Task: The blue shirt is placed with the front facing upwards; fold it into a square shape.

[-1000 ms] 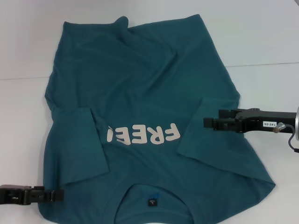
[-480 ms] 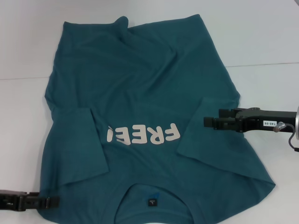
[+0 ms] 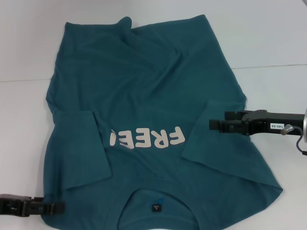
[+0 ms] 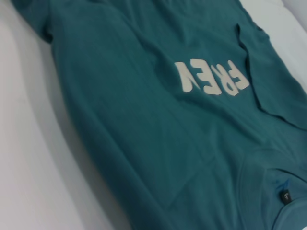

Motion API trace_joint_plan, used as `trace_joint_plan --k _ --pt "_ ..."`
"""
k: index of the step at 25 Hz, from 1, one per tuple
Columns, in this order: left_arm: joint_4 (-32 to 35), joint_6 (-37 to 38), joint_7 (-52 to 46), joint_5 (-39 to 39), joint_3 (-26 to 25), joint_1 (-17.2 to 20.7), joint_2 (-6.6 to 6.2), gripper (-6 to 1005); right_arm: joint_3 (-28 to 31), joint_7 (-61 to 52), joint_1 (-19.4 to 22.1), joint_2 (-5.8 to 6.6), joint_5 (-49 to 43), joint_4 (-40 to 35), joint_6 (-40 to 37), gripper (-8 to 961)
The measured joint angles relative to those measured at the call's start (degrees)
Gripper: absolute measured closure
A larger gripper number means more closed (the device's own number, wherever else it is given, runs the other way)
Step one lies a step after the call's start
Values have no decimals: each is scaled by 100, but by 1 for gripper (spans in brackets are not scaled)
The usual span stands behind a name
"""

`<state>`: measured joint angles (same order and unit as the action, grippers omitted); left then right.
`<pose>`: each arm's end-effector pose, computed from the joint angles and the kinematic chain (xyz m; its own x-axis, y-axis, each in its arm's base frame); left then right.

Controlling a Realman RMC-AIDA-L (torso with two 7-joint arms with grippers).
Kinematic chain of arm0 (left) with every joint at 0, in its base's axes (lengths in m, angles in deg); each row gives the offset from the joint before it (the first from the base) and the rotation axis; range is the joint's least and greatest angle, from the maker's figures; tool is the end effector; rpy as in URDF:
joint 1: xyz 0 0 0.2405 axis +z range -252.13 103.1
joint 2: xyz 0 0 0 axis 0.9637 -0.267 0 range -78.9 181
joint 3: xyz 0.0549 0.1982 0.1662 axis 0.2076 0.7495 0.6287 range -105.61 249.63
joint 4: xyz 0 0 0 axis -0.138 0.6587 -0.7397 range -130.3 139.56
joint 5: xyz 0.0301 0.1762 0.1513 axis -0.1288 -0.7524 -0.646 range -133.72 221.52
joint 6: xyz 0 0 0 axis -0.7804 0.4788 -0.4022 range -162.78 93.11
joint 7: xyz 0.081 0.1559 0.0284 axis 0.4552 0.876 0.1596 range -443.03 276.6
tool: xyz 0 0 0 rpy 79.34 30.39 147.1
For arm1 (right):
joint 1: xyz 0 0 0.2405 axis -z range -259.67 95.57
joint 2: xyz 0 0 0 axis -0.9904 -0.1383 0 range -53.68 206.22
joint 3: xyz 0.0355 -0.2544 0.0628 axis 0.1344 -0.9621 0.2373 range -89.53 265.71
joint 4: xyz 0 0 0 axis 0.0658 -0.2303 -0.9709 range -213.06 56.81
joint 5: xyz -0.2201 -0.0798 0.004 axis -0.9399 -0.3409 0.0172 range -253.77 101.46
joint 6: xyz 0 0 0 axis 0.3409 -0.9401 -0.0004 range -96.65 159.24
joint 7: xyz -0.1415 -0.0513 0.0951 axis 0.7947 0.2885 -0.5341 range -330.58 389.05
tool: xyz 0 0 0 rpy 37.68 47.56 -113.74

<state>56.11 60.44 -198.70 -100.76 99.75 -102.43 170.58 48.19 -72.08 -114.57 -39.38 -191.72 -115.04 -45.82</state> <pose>-0.3448 0.3277 0.0079 0.4507 0.8589 0.2430 0.8926 -0.4360 -0.1145 0.2936 0.4092 -0.0064 0.5986 -0.6044 -0.5257 -0.7679 -0.6197 -0.1620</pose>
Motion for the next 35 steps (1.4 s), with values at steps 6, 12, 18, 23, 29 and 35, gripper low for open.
trace_joint_plan --k 6,12,18,23,29,35 --pt "-34 140 49 40 13 -120 21 114 0 -3 0 0 0 0 7 81" --pt "-95 91 50 16 13 -204 36 115 0 -3 7 0 0 0 28 84" --pt "-74 -141 -108 -101 11 -161 19 114 0 -3 8 15 0 4 31 87" --pt "-63 -188 -137 -194 11 -158 23 114 0 -3 3 18 0 3 26 90" --pt "-59 -158 -148 -209 14 -164 17 115 0 -3 0 18 0 0 29 93" --pt "-59 -152 -153 -228 31 -201 9 153 0 -4 0 18 0 -1 31 96"
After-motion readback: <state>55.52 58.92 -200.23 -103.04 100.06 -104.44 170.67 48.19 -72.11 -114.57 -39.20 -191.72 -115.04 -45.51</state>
